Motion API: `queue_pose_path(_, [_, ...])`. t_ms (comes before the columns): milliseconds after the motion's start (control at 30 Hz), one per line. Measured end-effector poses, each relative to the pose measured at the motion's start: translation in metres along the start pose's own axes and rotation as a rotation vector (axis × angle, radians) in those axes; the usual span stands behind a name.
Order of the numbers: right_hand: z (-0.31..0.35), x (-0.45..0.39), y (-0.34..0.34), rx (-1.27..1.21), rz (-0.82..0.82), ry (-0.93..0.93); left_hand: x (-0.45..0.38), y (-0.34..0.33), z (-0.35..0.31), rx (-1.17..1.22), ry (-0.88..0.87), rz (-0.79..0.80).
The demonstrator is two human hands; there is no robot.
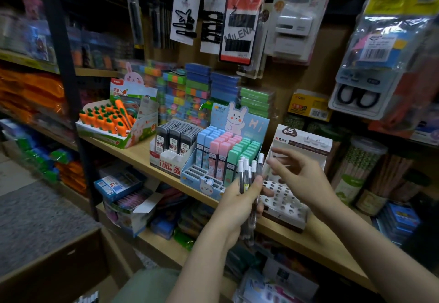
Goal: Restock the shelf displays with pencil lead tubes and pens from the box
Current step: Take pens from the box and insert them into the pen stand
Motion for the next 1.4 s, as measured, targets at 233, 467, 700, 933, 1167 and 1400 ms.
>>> queue_pose_path(233, [0.02,0.002,-0.012,-0.23,0.141,-0.034,0.008,-0.013,-0.004,0.082,0.023,0.072])
queue_pose_path(467, [0.021,-0.006,0.014,-0.418,-0.011,0.0,0.01,0.011,0.005,0.221,0.018,-0.175])
queue_pose_path(700, [0.01,-0.015,0.036,-0.269,-0.141,0.055,0.013,0.031,0.016,0.156,0.075,-0.317])
queue_pose_path(933, [0.0,-0.024,0.024,-0.018,-0.111,0.103,0.012,0.022,0.02,0.298,0.201,-0.236])
queue_pose_path(1167, [0.003,-0.026,0.024,0.091,-0.152,0.129,0.007,0.013,0.024,0.393,0.231,-0.158])
queue_pose_path(1400, [-0.009,-0.03,0.029,0.066,-0.195,0.1,0.001,0.009,0.026,0.182,0.182,-0.13])
Point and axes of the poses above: each hand's wrist, its own x-axis away from the middle knuckle, its own y-axis out of the back of the hand, z = x × y, the point moved 8 cm from there along -x, towards the middle knuckle, and after that the axes turned 11 degrees about z, right-handed, at the moved point
